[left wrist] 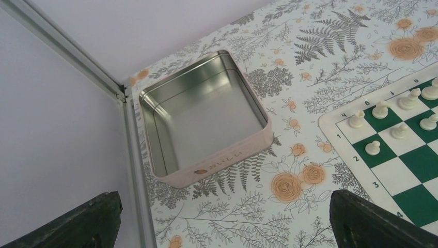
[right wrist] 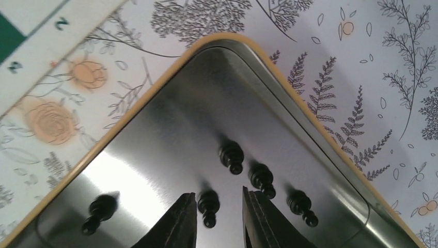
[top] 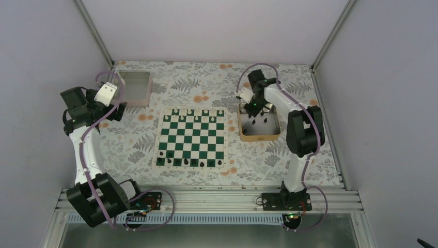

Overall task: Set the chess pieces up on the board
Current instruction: Pick up the chess piece from the storage box.

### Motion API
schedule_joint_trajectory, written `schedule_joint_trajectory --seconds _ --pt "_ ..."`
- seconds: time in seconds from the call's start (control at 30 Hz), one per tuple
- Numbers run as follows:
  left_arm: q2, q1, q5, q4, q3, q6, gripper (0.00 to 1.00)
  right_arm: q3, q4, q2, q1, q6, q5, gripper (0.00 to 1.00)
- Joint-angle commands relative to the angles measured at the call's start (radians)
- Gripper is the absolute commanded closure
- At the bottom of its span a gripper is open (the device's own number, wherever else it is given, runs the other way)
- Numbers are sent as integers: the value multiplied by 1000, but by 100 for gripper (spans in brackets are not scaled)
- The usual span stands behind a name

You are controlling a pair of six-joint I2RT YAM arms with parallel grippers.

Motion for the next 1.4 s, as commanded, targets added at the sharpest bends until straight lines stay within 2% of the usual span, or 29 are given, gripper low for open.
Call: schedule_joint_trajectory --seconds 0.0,0.7,0.77,0.93,1.07,1.2,1.37 --pt "2 5 29 24 20 -10 0 8 64 45 -23 2 35 74" --pt "5 6 37 1 24 -1 0 36 68 130 -32 -10 -8 73" --pt "2 5 36 1 23 0 0 41 71 136 -31 -8 -6 76" --pt "-4 7 28 -2 21 6 0 53 63 122 -31 -4 -11 89" --pt "-9 6 28 -3 17 7 0 68 11 77 -25 -1 -5 93" --pt "-13 7 32 -2 12 5 0 99 -64 -9 44 13 33 94" --pt "-8 7 41 -1 19 -3 0 244 -178 -45 217 43 28 94"
